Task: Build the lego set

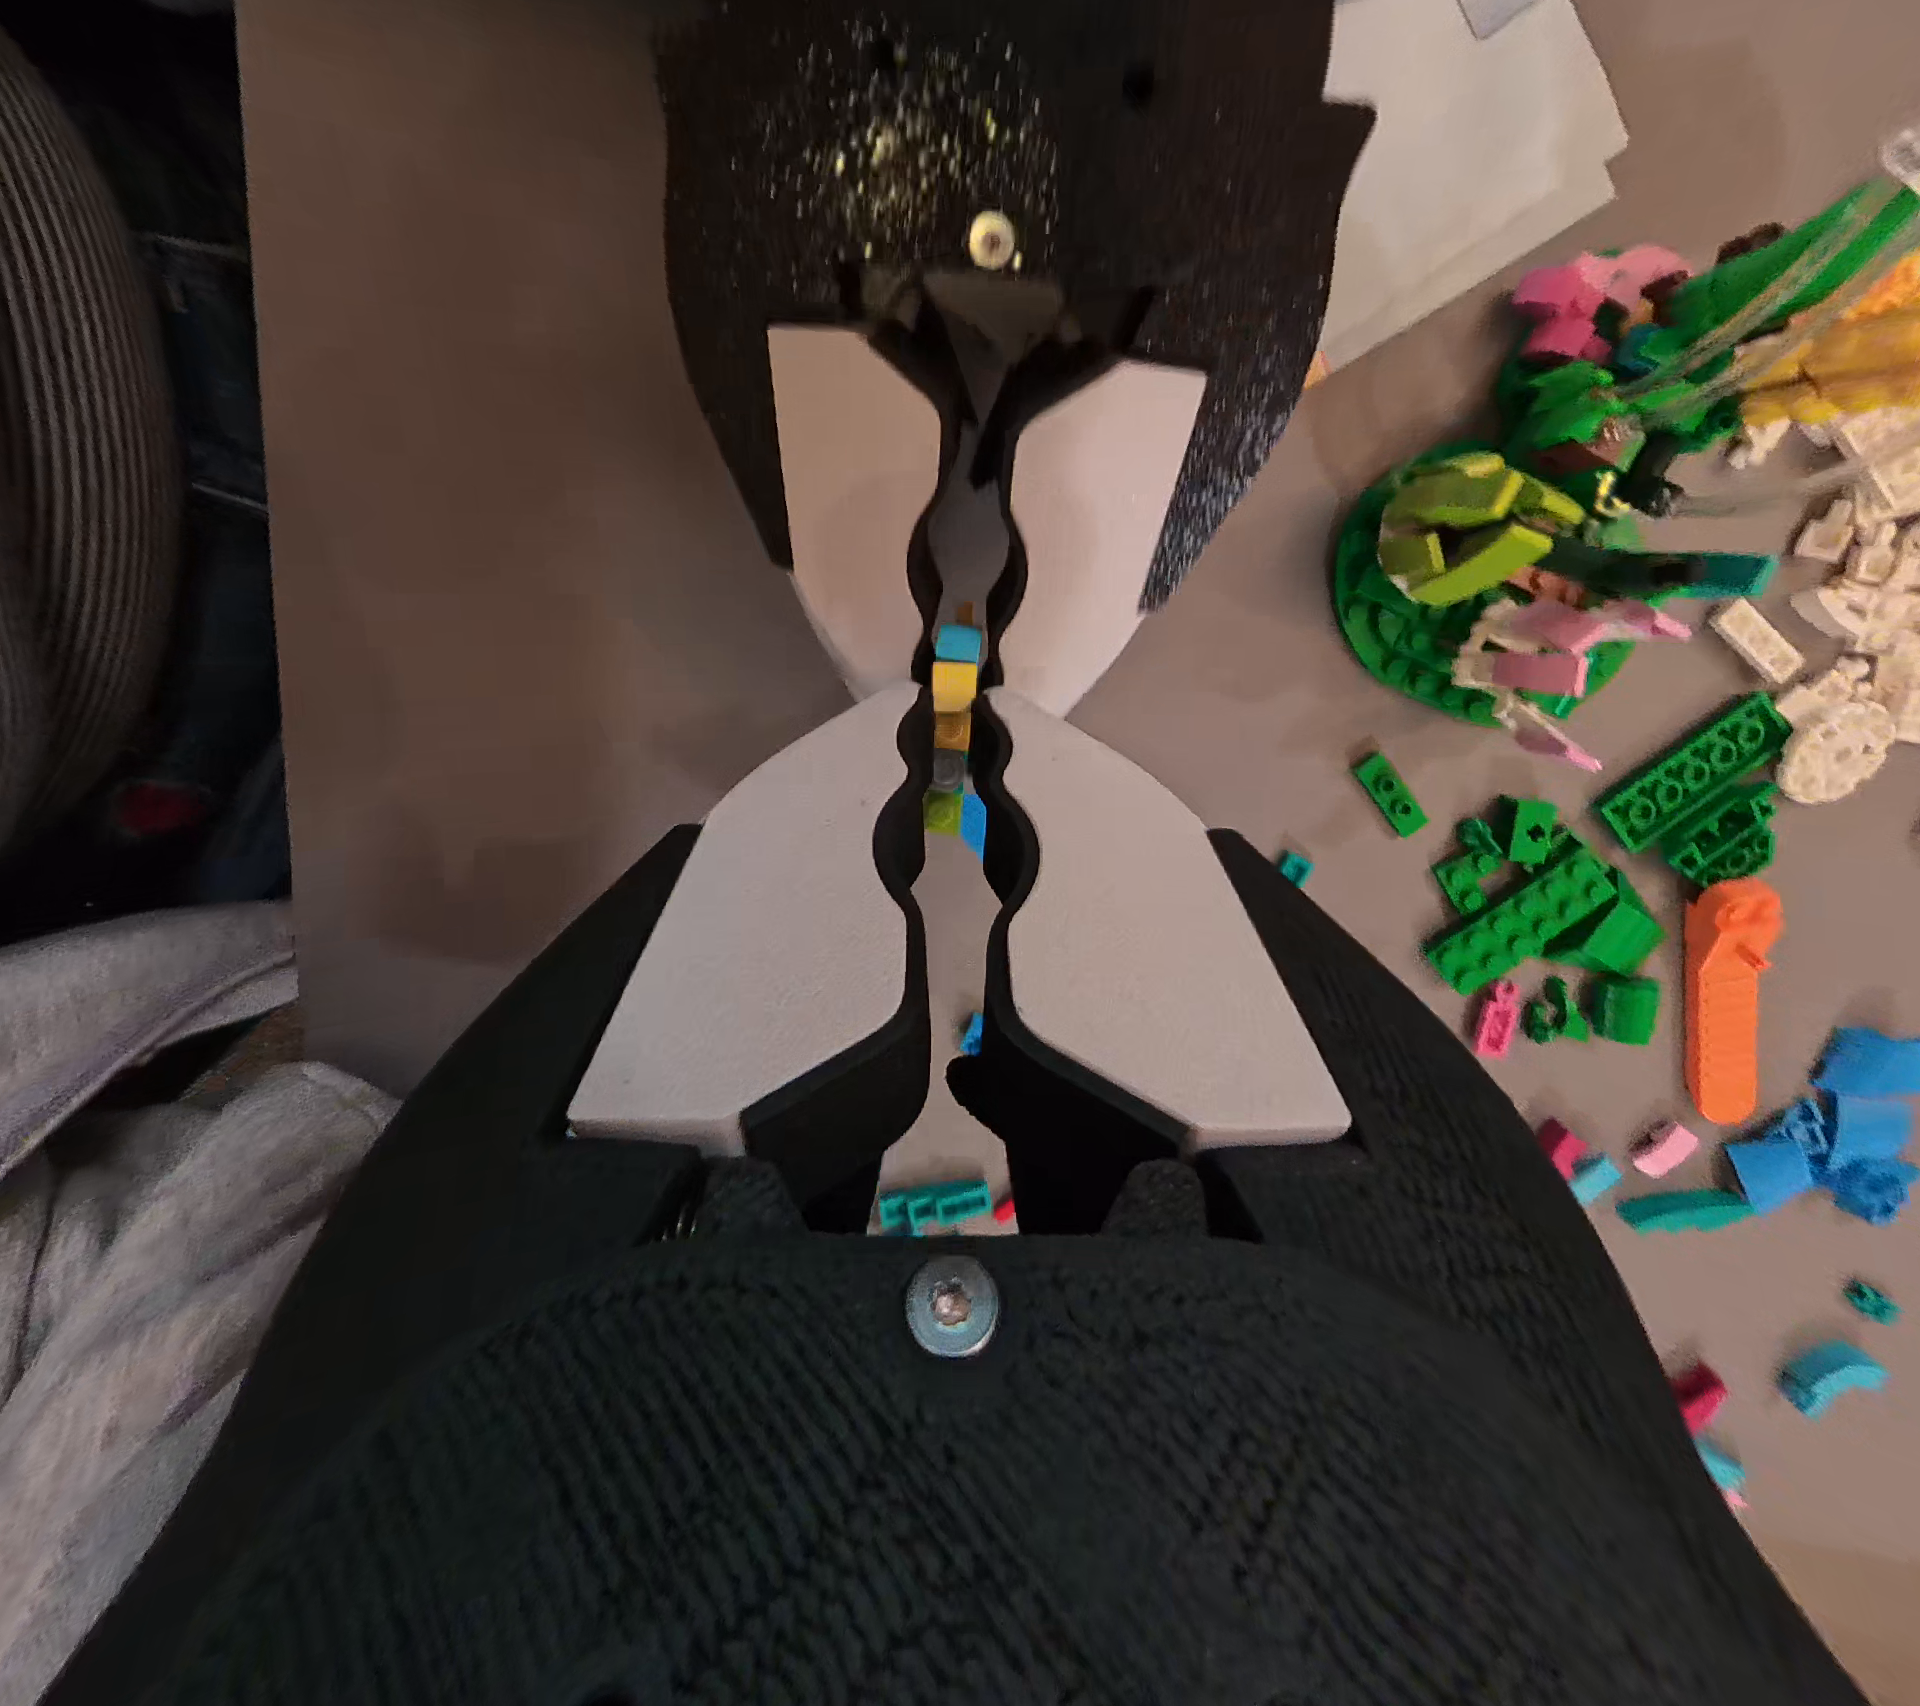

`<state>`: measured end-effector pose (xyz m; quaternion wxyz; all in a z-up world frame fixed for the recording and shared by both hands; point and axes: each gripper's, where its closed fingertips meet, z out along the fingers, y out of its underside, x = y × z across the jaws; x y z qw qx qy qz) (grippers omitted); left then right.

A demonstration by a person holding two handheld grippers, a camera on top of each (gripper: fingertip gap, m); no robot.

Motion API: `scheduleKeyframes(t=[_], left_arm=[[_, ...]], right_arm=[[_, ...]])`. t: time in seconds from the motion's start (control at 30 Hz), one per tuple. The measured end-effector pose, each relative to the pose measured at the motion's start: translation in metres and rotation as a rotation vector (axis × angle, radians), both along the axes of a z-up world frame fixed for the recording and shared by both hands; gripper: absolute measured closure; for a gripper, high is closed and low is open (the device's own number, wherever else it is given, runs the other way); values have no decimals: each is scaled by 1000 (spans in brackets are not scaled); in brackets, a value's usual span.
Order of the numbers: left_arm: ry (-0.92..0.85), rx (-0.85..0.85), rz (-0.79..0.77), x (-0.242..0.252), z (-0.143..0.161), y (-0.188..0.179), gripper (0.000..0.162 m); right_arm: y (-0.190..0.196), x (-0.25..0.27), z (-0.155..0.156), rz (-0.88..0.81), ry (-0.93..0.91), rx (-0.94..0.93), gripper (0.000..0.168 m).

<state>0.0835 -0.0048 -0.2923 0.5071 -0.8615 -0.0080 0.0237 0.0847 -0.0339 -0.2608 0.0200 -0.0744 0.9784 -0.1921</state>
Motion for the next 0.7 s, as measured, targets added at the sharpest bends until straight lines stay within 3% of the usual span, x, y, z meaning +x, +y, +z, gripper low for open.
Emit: scheduleKeyframes(t=[0.4, 0.7], left_arm=[[-55, -12, -20, 6, -2, 0, 154], [-91, -113, 34, 0, -17, -7, 154]], right_arm=[[10, 1, -1, -8, 1, 39, 163], [15, -3, 0, -22, 1, 30, 162]])
